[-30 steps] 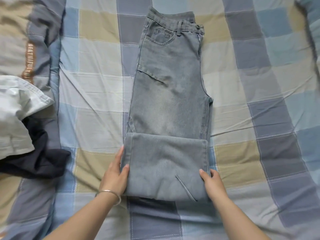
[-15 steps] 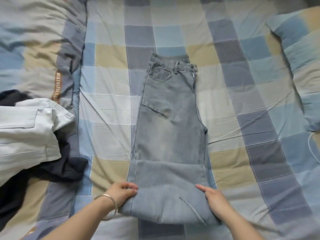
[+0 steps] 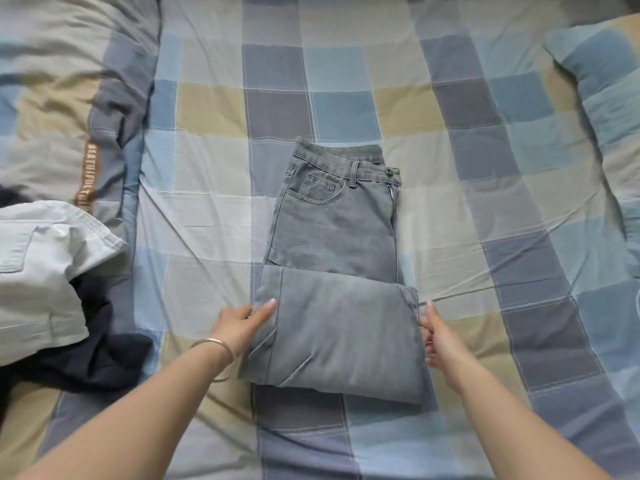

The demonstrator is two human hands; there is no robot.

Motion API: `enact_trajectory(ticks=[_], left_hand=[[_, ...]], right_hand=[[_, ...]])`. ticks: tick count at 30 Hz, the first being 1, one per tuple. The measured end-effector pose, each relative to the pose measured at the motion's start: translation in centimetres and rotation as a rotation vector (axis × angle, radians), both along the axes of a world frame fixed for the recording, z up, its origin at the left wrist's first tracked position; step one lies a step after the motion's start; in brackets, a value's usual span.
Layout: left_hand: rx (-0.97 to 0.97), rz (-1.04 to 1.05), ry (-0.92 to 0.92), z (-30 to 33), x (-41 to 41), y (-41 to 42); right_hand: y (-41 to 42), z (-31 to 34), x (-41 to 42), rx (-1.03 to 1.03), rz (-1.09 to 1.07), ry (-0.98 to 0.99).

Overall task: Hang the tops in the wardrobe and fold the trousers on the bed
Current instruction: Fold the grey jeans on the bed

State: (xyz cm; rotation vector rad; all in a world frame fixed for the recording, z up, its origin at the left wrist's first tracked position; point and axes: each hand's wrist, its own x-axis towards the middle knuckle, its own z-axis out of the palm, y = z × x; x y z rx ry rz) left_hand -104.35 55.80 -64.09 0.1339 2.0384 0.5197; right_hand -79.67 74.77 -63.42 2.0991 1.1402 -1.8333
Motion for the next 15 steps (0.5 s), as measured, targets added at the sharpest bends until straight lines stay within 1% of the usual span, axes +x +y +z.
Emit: enact_trajectory(ticks=[1, 3, 4, 7, 9, 10, 11, 12, 13, 15], left_hand=[[-0.044, -0.065, 0.076, -1.4, 0.5, -0.1], [-0.109, -0.122, 0.224, -4.0, 1.9, -0.8], [-0.113, -0.105, 0.271, -4.8, 2.6, -1.2], [-0.057, -0.033, 0.371, -5.8, 3.6, -1.8], [0.039, 0.045, 0.380, -5.6, 3.2, -1.7], [0.107, 0.078, 0.365, -5.6, 2.8, -1.7], [0.173, 0.075, 0.346, -5.5, 2.4, -1.7], [0.242, 0.041, 0.340, -5.5, 1.9, -1.6], [0.292, -0.016, 0.338, -5.5, 1.5, -1.5], [0.319, -0.180, 0.327, -5.5, 0.9, -1.0]], right_hand=[[-0.5, -1.2, -0.2, 0.122, 0.143, -0.046], [-2.0, -3.5, -0.1, 0.319, 0.434, -0.236], [-3.0, -4.5, 0.1, 0.389, 0.476, -0.304], [-4.9, -5.7, 0.2, 0.562, 0.339, -0.309], [-4.9, -6.0, 0.2, 0.616, 0.217, -0.334], [-4.7, -5.9, 0.2, 0.607, 0.207, -0.398], [-4.5, -6.1, 0.4, 0.589, 0.237, -0.455], [-4.2, -6.1, 0.6, 0.554, 0.256, -0.467], [-3.9, -6.3, 0.8, 0.495, 0.232, -0.418], [-3.5, -6.3, 0.9, 0.320, 0.112, -0.219]])
